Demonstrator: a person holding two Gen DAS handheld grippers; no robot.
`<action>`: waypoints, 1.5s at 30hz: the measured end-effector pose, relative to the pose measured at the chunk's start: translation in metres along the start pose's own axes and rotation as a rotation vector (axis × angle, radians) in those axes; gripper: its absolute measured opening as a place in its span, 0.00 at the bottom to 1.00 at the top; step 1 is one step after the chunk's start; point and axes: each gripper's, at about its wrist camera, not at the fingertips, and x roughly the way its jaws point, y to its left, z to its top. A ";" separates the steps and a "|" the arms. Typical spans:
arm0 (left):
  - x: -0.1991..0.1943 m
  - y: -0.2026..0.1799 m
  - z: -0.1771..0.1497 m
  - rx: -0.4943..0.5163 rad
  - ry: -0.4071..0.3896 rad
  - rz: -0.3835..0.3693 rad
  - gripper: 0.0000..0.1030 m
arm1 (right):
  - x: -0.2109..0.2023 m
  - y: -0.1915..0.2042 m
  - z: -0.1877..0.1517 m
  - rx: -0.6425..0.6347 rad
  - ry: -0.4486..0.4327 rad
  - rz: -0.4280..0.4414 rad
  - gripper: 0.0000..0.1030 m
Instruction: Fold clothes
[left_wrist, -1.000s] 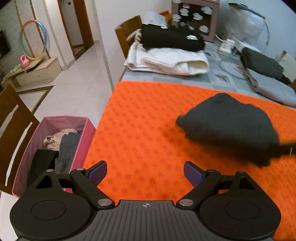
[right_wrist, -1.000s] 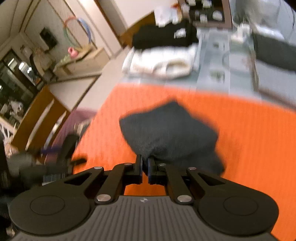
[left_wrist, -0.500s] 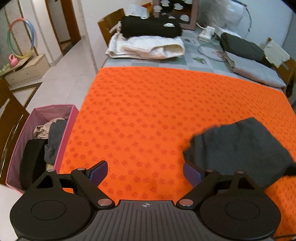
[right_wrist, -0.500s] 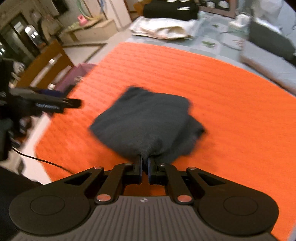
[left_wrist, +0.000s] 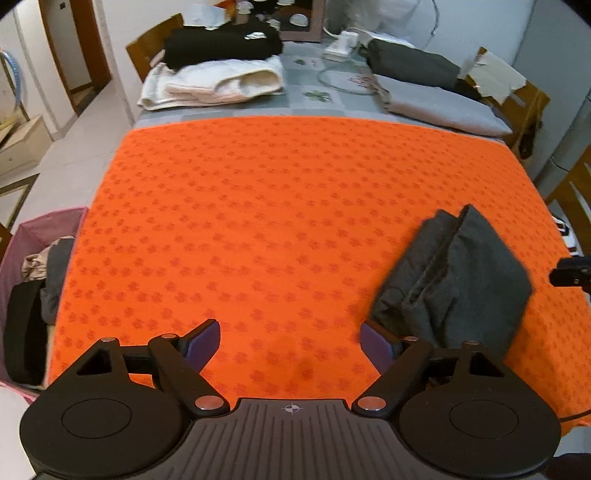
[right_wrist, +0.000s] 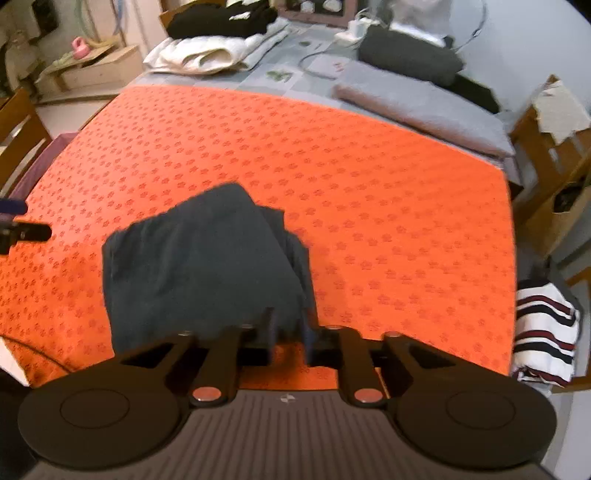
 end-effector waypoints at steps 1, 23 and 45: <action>0.000 -0.003 -0.001 0.004 0.003 -0.005 0.77 | -0.003 0.002 -0.001 0.007 -0.012 0.002 0.36; 0.007 -0.036 -0.012 0.073 0.012 -0.055 0.39 | 0.040 0.114 -0.007 -0.132 -0.023 0.129 0.52; 0.028 -0.074 -0.010 0.074 0.003 -0.237 0.56 | 0.000 0.041 -0.042 0.100 -0.097 0.062 0.04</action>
